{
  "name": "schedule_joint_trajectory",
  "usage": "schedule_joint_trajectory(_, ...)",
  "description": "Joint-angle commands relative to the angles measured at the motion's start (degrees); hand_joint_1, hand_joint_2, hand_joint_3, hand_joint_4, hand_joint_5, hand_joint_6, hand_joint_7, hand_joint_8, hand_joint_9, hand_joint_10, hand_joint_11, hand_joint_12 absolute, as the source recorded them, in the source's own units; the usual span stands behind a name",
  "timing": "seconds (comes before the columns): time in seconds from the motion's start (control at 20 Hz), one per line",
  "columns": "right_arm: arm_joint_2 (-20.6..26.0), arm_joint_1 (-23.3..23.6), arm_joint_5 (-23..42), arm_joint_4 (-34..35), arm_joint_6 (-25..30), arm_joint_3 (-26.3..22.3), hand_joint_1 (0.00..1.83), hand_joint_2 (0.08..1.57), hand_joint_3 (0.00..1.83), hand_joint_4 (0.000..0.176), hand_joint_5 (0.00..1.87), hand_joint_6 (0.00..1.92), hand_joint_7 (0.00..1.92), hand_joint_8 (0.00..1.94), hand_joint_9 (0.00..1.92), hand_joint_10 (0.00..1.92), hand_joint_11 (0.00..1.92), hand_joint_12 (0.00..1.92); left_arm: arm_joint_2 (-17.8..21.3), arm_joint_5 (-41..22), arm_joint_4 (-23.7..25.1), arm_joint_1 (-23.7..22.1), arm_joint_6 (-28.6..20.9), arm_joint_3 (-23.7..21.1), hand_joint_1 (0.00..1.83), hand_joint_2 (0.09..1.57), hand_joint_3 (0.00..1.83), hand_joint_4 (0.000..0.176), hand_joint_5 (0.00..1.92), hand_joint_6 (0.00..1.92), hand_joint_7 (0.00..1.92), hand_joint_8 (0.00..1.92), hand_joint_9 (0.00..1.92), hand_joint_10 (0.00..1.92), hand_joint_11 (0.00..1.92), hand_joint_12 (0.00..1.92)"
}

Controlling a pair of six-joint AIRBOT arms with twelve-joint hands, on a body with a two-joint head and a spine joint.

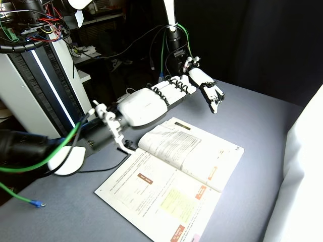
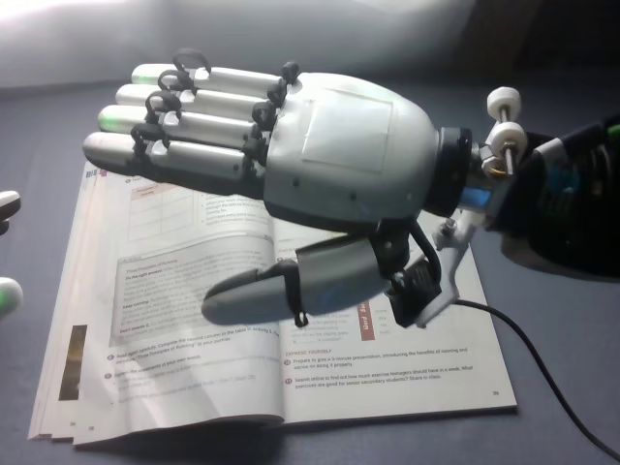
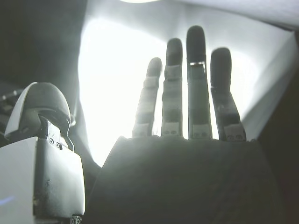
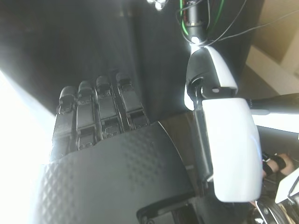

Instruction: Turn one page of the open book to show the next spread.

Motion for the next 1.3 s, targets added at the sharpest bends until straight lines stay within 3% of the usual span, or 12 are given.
schedule_joint_trajectory(0.0,0.96,0.63,5.52,1.93,0.22,-0.77,0.08,1.17,0.00,0.000,0.00,0.00,0.00,0.00,0.00,0.00,0.00,0.00,0.10,-7.65,-1.33,-0.11,-0.15,-0.09,0.48,1.44,0.00,0.000,0.11,0.00,0.09,0.00,0.05,0.16,0.00,0.37)
schedule_joint_trajectory(0.1,2.93,0.32,3.97,1.94,0.22,-1.33,0.05,1.17,0.00,0.000,0.00,0.00,0.00,0.00,0.00,0.00,0.00,0.00,0.11,-8.36,-1.34,-0.11,-0.15,-0.34,0.46,1.52,0.00,0.000,0.01,0.00,0.00,0.00,0.00,0.01,0.00,0.01)
schedule_joint_trajectory(0.15,3.85,-0.11,3.17,1.93,0.20,-1.69,0.04,1.16,0.00,0.000,0.00,0.00,0.00,0.00,0.00,0.00,0.00,0.00,0.10,-8.87,-1.34,-0.11,-0.14,-0.43,0.34,1.54,0.00,0.042,0.02,0.01,0.00,0.00,0.00,0.00,0.00,0.00)
schedule_joint_trajectory(0.35,7.54,-2.11,0.59,2.88,-0.69,-3.32,0.08,1.17,0.00,0.000,0.00,0.00,0.00,0.00,0.00,0.00,0.00,0.00,0.14,-9.91,-0.14,-0.77,-0.13,-0.44,0.40,1.53,0.00,0.019,0.04,0.01,0.00,0.00,0.00,0.00,0.00,0.00)
schedule_joint_trajectory(0.55,12.59,-5.15,-0.50,8.33,-5.02,-5.03,0.00,1.24,0.03,0.000,0.00,0.00,0.00,0.00,0.00,0.00,0.00,0.00,-0.63,-8.11,3.49,-4.95,0.03,0.72,0.33,1.51,0.00,0.031,0.00,0.00,0.00,0.00,0.00,0.00,0.00,0.00)
schedule_joint_trajectory(0.6,14.21,-6.25,-0.51,10.20,-6.46,-5.61,0.07,1.31,0.00,0.000,0.00,0.00,0.00,0.00,0.00,0.00,0.00,0.41,-0.96,-7.28,4.78,-6.32,0.03,1.15,0.29,1.50,0.00,0.028,0.00,0.00,0.00,0.00,0.00,0.00,0.00,0.00)
schedule_joint_trajectory(0.65,15.39,-7.17,-0.51,11.55,-7.57,-6.08,0.07,1.31,0.00,0.000,0.00,0.00,0.00,0.00,0.00,0.00,0.00,0.41,-1.21,-6.75,5.72,-7.40,0.01,1.47,0.29,1.50,0.00,0.028,0.00,0.00,0.00,0.00,0.00,0.00,0.00,0.00)
schedule_joint_trajectory(0.7,17.31,-8.70,-0.51,14.22,-9.77,-7.07,0.04,1.29,0.00,0.000,0.00,0.00,0.00,0.00,0.00,0.00,0.00,0.08,-1.79,-5.87,7.41,-9.26,-0.06,2.05,0.24,1.49,0.00,0.013,0.00,0.00,0.00,0.00,0.00,0.00,0.00,0.00)
schedule_joint_trajectory(0.75,18.58,-9.87,-0.51,16.45,-11.80,-7.66,0.01,1.30,0.00,0.000,0.00,0.00,0.00,0.00,0.00,0.00,0.00,0.02,-2.24,-5.45,8.42,-10.40,-0.27,2.53,0.20,1.48,0.00,0.019,0.00,0.00,0.00,0.00,0.00,0.00,0.00,0.00)
schedule_joint_trajectory(0.85,20.45,-12.06,-0.30,20.80,-15.07,-8.63,0.00,1.27,0.00,0.000,0.00,0.00,0.00,0.00,0.00,0.00,0.00,0.00,-3.31,-4.92,10.19,-12.55,-1.03,3.58,0.19,1.48,0.00,0.037,0.00,0.00,0.00,0.00,0.00,0.00,0.00,0.00)
schedule_joint_trajectory(0.9,21.90,-13.79,0.39,23.41,-16.55,-9.43,0.00,1.28,0.00,0.000,0.00,0.00,0.00,0.00,0.00,0.00,0.00,0.00,-3.89,-4.37,11.52,-14.22,-1.24,4.08,0.16,1.49,0.00,0.016,0.00,0.00,0.00,0.00,0.00,0.00,0.00,0.00)
schedule_joint_trajectory(1.25,27.33,-22.57,9.69,35.39,-22.09,-13.34,0.00,1.25,0.00,0.000,0.00,0.00,0.00,0.00,0.00,0.00,0.00,0.00,-5.67,-5.15,14.44,-17.28,-2.00,5.02,0.15,1.43,0.00,0.043,0.00,0.00,0.00,0.00,0.00,0.00,0.00,0.00)
